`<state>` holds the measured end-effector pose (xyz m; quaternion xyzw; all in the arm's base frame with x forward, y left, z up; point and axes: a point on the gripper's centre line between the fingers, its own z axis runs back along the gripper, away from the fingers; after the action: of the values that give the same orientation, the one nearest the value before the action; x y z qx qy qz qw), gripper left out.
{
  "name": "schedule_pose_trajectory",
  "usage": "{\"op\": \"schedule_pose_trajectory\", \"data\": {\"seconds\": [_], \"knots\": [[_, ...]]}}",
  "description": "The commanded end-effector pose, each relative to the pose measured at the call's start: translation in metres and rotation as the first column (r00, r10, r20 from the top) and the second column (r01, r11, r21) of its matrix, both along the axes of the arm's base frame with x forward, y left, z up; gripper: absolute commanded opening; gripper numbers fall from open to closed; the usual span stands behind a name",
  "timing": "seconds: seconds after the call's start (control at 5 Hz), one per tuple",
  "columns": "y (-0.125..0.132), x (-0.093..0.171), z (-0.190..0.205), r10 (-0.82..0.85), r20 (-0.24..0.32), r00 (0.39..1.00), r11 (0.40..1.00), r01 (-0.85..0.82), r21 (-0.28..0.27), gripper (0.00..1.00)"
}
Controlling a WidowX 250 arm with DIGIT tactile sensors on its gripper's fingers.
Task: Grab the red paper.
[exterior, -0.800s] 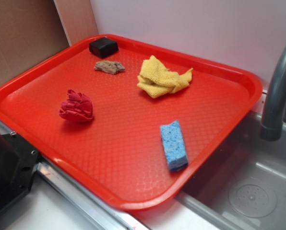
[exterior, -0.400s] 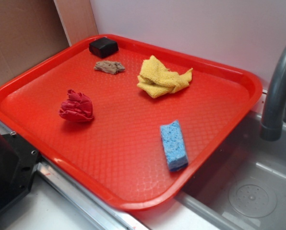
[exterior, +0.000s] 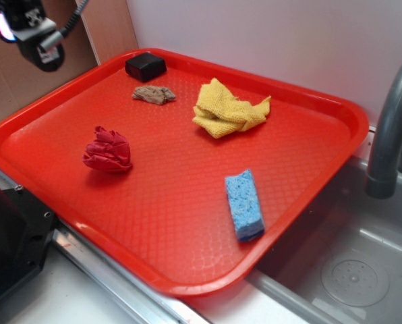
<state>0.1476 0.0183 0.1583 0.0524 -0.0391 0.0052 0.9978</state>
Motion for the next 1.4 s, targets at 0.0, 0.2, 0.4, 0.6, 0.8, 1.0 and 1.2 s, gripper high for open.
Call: {"op": "schedule_pose_trajectory", "data": {"seconds": [0.0,0.2,0.4,0.6,0.8,1.0,1.2], "knots": [[-0.015,0.03,-0.083,-0.122,0.047,0.991,0.988,0.126,-0.093,1.0],[-0.034,0.023,-0.115,-0.162,0.016,0.987,0.973,0.162,-0.162,1.0],[-0.043,0.023,-0.144,-0.147,-0.019,0.989,0.977,0.142,-0.157,1.0],[-0.042,0.023,-0.141,-0.143,-0.017,0.99,0.983,0.139,-0.123,0.0],[-0.033,0.033,-0.128,-0.113,-0.012,0.994,0.989,0.111,-0.101,0.0],[-0.023,0.052,-0.077,-0.017,0.061,0.998,0.995,0.023,-0.096,0.0],[-0.028,0.062,-0.026,0.049,0.14,0.989,0.995,-0.037,-0.088,0.0]]}}
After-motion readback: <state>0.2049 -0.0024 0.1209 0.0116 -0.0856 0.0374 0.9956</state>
